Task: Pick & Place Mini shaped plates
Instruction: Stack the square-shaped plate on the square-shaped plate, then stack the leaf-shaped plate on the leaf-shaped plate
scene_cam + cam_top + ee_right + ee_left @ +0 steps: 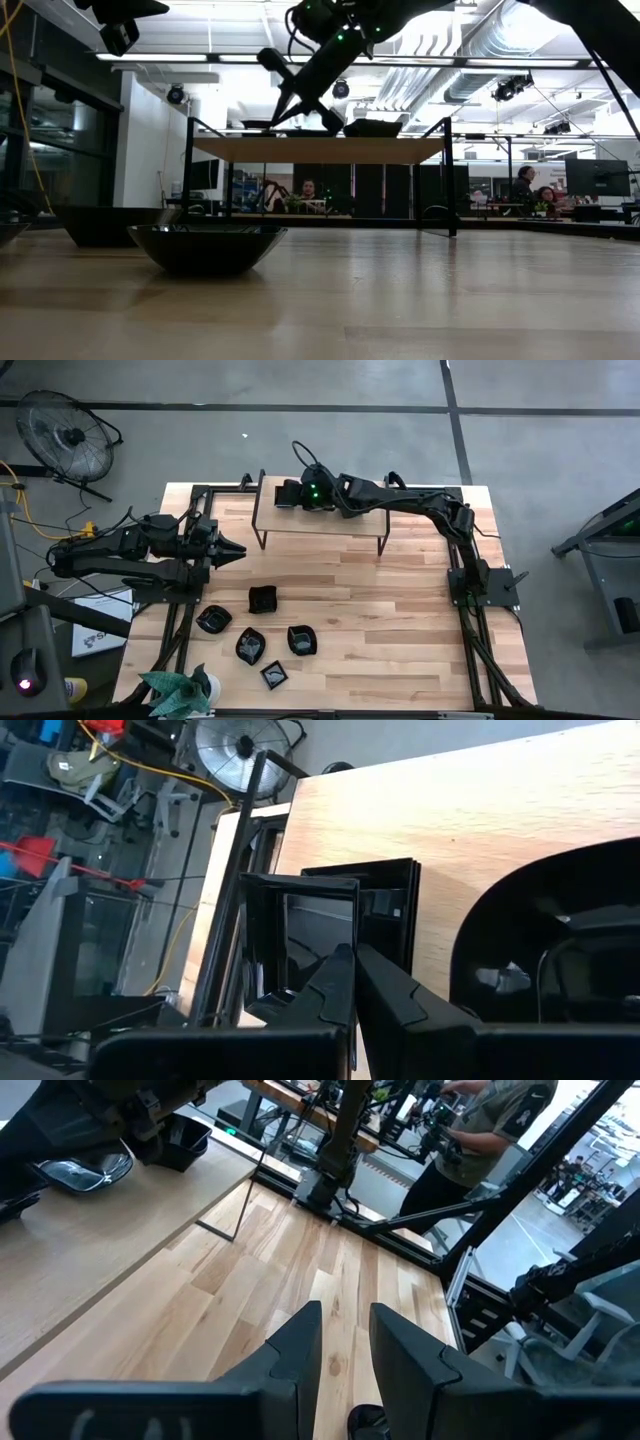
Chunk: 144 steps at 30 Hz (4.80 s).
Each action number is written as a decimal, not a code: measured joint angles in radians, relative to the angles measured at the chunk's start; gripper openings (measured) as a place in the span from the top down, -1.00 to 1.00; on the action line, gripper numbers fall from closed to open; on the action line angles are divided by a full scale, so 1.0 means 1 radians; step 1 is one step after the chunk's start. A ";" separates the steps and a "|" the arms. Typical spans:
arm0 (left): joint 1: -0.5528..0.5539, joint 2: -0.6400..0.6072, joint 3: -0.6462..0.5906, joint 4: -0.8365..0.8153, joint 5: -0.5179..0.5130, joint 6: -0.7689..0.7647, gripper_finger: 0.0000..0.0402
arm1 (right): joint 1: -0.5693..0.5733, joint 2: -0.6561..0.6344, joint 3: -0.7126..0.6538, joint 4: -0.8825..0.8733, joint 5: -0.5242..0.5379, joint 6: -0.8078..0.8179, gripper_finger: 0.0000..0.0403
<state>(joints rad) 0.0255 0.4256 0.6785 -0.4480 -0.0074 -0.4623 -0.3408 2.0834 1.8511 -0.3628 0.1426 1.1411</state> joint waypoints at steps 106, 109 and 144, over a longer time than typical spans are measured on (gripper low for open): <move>0.000 0.004 0.000 -0.086 -0.133 -0.216 0.58 | 0.491 -0.430 0.000 -0.605 0.099 -0.644 0.67; 0.000 0.004 0.000 -0.086 -0.138 -0.217 0.58 | 0.531 -0.418 0.000 -0.644 0.099 -0.588 0.67; 0.000 0.004 0.000 -0.131 -0.133 -0.214 0.58 | 0.678 -0.003 0.000 -0.664 -0.041 0.038 0.19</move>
<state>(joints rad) 0.0254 0.4297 0.6785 -0.5795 -0.1402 -0.6762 0.3367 2.0804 1.8511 -1.0266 0.1016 1.1791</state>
